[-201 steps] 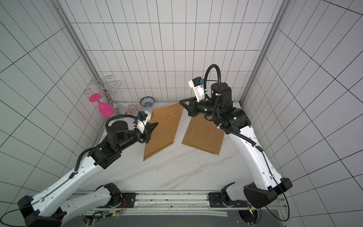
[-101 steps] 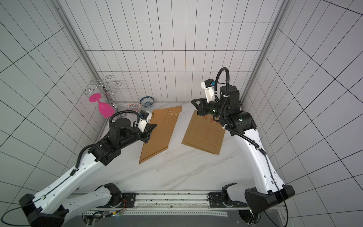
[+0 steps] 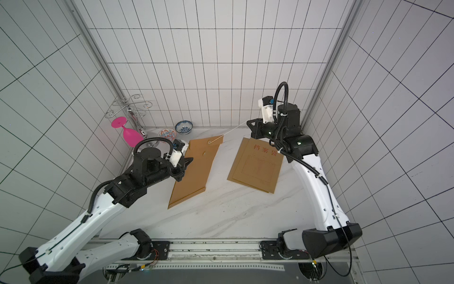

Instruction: Open the file bag

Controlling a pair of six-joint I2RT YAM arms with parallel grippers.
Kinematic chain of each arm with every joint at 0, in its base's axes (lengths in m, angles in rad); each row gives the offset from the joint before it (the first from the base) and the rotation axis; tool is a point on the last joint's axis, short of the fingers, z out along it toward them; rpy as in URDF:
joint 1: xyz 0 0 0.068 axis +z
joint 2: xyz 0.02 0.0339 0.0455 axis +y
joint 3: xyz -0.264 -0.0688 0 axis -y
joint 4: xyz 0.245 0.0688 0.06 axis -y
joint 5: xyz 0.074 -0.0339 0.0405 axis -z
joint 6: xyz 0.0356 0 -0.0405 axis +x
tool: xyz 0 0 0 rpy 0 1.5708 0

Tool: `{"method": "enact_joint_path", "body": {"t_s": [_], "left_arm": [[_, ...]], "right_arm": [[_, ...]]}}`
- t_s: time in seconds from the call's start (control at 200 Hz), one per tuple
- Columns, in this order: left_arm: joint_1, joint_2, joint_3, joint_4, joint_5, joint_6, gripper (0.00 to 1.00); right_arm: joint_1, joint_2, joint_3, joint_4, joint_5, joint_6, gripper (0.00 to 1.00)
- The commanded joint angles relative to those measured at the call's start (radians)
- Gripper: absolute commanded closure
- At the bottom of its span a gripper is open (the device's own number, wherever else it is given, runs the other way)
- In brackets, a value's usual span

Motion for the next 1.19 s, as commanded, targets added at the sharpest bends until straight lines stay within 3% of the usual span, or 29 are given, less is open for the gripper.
{"method": "enact_joint_path", "body": {"t_s": [0.0,0.435,0.485,0.595,0.715,0.735,0.92,1.054,1.189], "left_arm": [[0.006,-0.013,0.022,-0.052,-0.005,0.02,1.0],[0.005,-0.018,0.025,-0.073,0.02,0.039,1.0],[0.007,-0.021,0.028,-0.073,0.024,0.036,1.0],[0.008,-0.036,0.039,-0.07,0.024,0.024,1.0],[0.028,-0.052,0.059,-0.061,0.028,-0.003,1.0],[0.032,-0.056,0.062,-0.057,0.031,-0.006,1.0],[0.079,-0.09,0.11,-0.022,0.092,-0.045,1.0],[0.085,-0.099,0.159,-0.026,0.106,-0.052,1.0],[0.087,-0.109,0.213,-0.028,0.134,-0.056,1.0]], "right_arm": [[-0.03,0.014,0.081,0.052,0.003,0.009,1.0],[-0.099,0.088,0.13,0.08,-0.037,0.025,1.0],[-0.102,0.105,0.149,0.077,-0.095,0.006,0.86],[-0.103,0.081,0.112,0.113,-0.162,-0.035,0.4],[-0.108,-0.01,-0.04,0.218,-0.138,-0.066,0.22],[-0.11,-0.026,-0.064,0.233,-0.133,-0.069,0.16],[-0.119,-0.158,-0.274,0.333,-0.034,-0.087,0.04],[-0.119,-0.239,-0.422,0.432,0.05,-0.121,0.06],[-0.119,-0.272,-0.549,0.555,0.047,-0.177,0.09]]}}
